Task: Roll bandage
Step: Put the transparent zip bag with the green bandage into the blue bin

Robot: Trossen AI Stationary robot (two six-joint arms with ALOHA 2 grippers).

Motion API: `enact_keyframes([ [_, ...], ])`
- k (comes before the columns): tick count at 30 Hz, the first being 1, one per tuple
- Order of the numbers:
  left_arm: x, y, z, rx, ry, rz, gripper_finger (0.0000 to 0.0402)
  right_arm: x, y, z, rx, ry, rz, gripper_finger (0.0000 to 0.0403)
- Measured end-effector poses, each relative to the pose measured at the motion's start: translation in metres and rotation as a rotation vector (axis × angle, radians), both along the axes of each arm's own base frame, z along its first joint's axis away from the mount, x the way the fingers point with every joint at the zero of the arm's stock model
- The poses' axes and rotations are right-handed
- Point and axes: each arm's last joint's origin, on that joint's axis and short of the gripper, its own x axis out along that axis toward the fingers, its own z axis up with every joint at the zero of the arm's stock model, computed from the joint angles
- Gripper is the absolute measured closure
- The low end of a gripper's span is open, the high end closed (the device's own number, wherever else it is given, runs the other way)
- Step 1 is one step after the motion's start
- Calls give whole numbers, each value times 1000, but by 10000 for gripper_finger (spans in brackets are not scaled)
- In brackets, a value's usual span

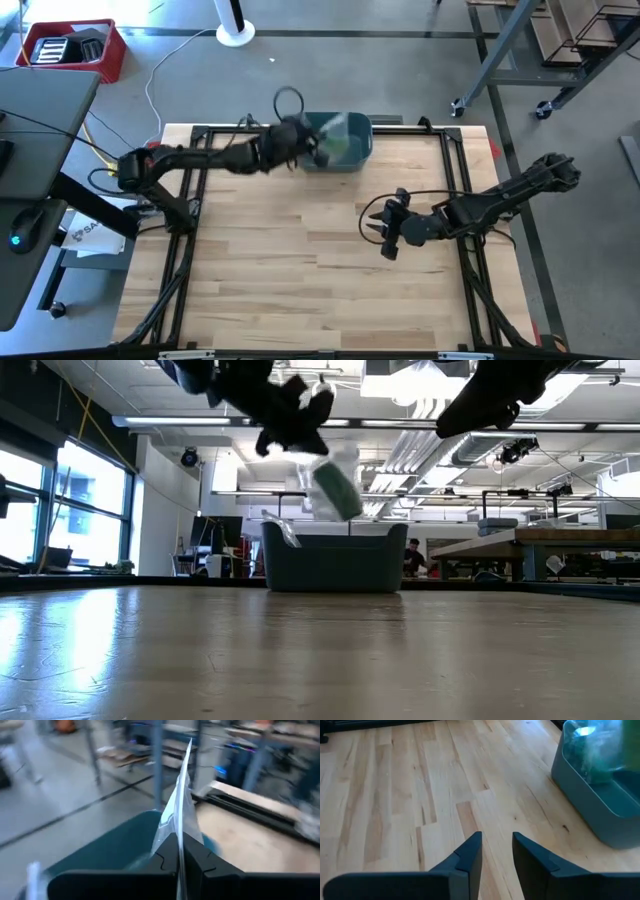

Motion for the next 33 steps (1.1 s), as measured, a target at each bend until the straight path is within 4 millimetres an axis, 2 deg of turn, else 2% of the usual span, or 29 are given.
enact_keyframes([
  [3, -6, 38, -12, -75, -34, 101, 401, 0, 0, 0, 0, 0, 0, 304],
  [7, 3, 71, -48, -232, -144, 90, 401, 0, 0, 0, -14, 4, 9, 304],
  [11, 19, 83, -82, -291, -233, 91, 401, 0, 0, 0, -14, 5, 10, 304],
  [16, 20, 89, -100, -331, -236, 159, 402, 0, 0, 0, -1, 1, 1, 304],
  [20, 13, 88, -101, -311, -154, 263, 396, 0, 0, 0, 0, 1, 2, 304],
  [24, 7, 87, -94, -285, -83, 272, 367, 0, 0, 0, 0, 1, 2, 304],
  [33, -19, 77, -47, -182, 10, 306, 279, 0, 0, 0, 0, 0, 1, 304],
])
